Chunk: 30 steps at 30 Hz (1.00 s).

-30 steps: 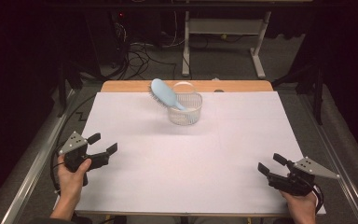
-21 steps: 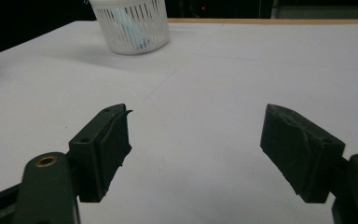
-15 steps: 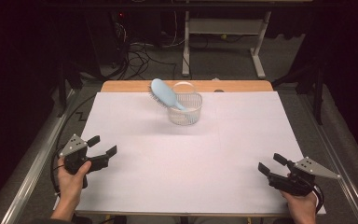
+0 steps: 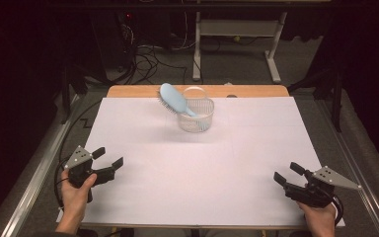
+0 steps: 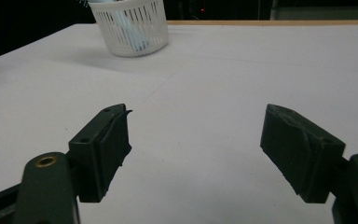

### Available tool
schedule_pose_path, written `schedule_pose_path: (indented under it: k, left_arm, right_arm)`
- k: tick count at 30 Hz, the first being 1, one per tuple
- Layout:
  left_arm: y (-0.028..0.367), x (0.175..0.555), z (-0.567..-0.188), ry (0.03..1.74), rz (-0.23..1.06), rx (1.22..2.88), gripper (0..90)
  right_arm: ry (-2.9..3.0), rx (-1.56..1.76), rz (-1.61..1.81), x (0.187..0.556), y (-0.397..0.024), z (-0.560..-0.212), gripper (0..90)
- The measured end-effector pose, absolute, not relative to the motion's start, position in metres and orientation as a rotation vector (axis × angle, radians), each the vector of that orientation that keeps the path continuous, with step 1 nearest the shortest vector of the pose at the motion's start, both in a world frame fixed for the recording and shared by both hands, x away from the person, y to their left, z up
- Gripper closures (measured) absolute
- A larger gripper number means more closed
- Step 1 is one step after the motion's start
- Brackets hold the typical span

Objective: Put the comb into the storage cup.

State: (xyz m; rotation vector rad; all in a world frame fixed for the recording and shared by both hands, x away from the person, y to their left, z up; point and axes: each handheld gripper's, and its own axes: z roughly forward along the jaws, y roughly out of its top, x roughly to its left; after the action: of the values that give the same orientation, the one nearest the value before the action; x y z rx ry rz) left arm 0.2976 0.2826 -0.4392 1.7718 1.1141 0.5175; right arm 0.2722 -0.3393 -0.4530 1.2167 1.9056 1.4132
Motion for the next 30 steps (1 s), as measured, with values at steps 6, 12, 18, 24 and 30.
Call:
schedule_pose_path:
  k: [6, 12, 18, 24, 30]
  left_arm:
    - [0.282, 0.296, -0.445, 1.129, 0.514, 1.77, 19.7]
    - [0.282, 0.294, -0.452, 1.129, 0.508, 1.777, 19.1]
    - [0.282, 0.293, -0.458, 1.146, 0.495, 1.768, 19.1]
    - [0.285, 0.29, -0.461, 1.165, 0.496, 1.74, 19.1]
    - [0.285, 0.286, -0.465, 1.182, 0.497, 1.736, 19.1]
  right_arm:
    - [1.901, 1.212, 1.418, 0.271, -0.34, -0.452, 24.1]
    - [1.896, 1.22, 1.414, 0.271, -0.341, -0.453, 24.1]
    - [1.902, 1.213, 1.418, 0.271, -0.34, -0.453, 24.0]
    - [1.898, 1.212, 1.42, 0.27, -0.341, -0.452, 24.1]
    - [1.897, 1.217, 1.415, 0.271, -0.341, -0.453, 24.0]
